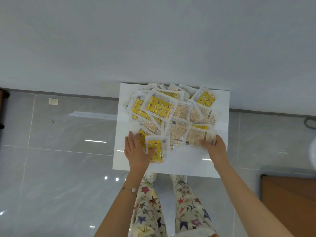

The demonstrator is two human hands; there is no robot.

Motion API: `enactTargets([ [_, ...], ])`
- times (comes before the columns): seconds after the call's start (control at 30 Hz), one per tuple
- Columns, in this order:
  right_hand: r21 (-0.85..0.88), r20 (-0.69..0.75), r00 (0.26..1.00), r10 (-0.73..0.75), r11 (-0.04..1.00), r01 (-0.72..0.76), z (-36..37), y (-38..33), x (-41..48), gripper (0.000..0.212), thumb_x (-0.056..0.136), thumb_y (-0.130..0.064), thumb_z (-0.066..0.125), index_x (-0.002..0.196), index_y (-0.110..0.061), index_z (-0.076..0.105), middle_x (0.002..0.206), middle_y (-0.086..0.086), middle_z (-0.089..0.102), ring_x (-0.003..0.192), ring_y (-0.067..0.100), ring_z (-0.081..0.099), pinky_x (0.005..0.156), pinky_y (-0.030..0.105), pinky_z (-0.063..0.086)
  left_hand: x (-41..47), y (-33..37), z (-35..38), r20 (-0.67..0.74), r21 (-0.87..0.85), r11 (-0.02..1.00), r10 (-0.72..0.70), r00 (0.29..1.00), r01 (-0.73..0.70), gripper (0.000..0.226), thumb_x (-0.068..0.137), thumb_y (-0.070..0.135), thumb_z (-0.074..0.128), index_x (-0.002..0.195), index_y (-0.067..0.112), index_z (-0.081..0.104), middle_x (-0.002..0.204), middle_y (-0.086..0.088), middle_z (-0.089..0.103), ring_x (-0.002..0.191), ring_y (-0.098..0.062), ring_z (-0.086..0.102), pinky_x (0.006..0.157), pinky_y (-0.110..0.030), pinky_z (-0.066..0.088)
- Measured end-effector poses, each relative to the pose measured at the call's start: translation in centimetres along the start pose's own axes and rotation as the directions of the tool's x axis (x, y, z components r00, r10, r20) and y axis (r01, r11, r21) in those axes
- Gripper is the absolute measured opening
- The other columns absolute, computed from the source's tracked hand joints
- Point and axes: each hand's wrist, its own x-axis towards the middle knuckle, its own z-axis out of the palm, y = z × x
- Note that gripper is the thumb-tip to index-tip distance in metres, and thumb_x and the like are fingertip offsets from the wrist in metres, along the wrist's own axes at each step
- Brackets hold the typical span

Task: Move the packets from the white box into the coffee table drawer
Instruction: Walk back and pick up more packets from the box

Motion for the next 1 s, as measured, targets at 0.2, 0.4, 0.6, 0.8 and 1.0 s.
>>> enactTargets([
  [0.2, 0.144, -0.016, 0.998, 0.059, 0.988, -0.056, -0.5, 1.3, -1.7, 0.037, 0.085, -0.003, 0.068, 0.118, -0.014, 0.054, 0.106, 0.002, 0.064, 0.097, 0.021, 0.062, 0.087, 0.035, 0.051, -0.1, 0.5, -0.9, 0.004, -0.027, 0.995, -0.100, 0.995, 0.100, 0.105, 0.065, 0.043, 0.084, 0.147, 0.011, 0.027, 0.137, -0.015, 0.040, 0.127, -0.034, 0.036, 0.102, -0.050, 0.033],
  [0.4, 0.138, -0.114, 0.991, 0.077, 0.989, -0.061, -1.1, 1.9, -3.0, 0.039, 0.087, -0.005, 0.066, 0.123, -0.010, 0.051, 0.112, 0.002, 0.061, 0.103, 0.022, 0.060, 0.082, 0.033, 0.047, -0.2, 0.1, -1.6, 0.105, -0.055, 0.978, -0.194, 0.975, 0.201, 0.090, 0.064, 0.036, 0.084, 0.138, 0.020, 0.036, 0.139, -0.011, 0.027, 0.127, -0.032, 0.029, 0.100, -0.047, 0.033],
  [0.6, 0.112, -0.127, 0.989, 0.076, 0.992, -0.062, -1.2, 1.9, -3.9, 0.038, 0.088, -0.009, 0.066, 0.122, -0.011, 0.051, 0.112, 0.002, 0.061, 0.102, 0.022, 0.059, 0.084, 0.033, 0.046, -0.7, -0.8, -1.2, 0.045, -0.086, 0.996, -0.026, 0.999, 0.029, 0.075, 0.067, 0.027, 0.082, 0.130, 0.010, 0.045, 0.148, -0.008, 0.033, 0.135, -0.034, 0.028, 0.103, -0.051, 0.030],
  [0.8, 0.113, -0.066, 0.996, 0.057, 0.992, -0.049, -0.5, 2.0, -4.7, 0.033, 0.087, -0.010, 0.067, 0.118, -0.015, 0.054, 0.113, 0.003, 0.063, 0.105, 0.023, 0.061, 0.088, 0.036, 0.049, -0.2, -0.9, -1.5, 0.098, -0.125, 0.989, -0.071, 0.993, 0.083, 0.097, 0.072, 0.027, 0.080, 0.148, 0.012, 0.022, 0.139, -0.008, 0.037, 0.129, -0.029, 0.032, 0.107, -0.045, 0.023],
  [1.0, 0.153, -0.056, 0.998, 0.020, 0.988, -0.011, 0.2, 1.0, -7.2, 0.033, 0.091, -0.008, 0.062, 0.121, -0.014, 0.052, 0.117, 0.002, 0.062, 0.107, 0.020, 0.059, 0.081, 0.024, 0.047, -0.6, -2.5, -1.9, 0.131, -0.190, 0.968, -0.142, 0.981, 0.166, 0.049, 0.073, 0.022, 0.076, 0.113, 0.006, 0.052, 0.110, -0.011, 0.054, 0.104, -0.031, 0.049, 0.085, -0.040, 0.040],
])
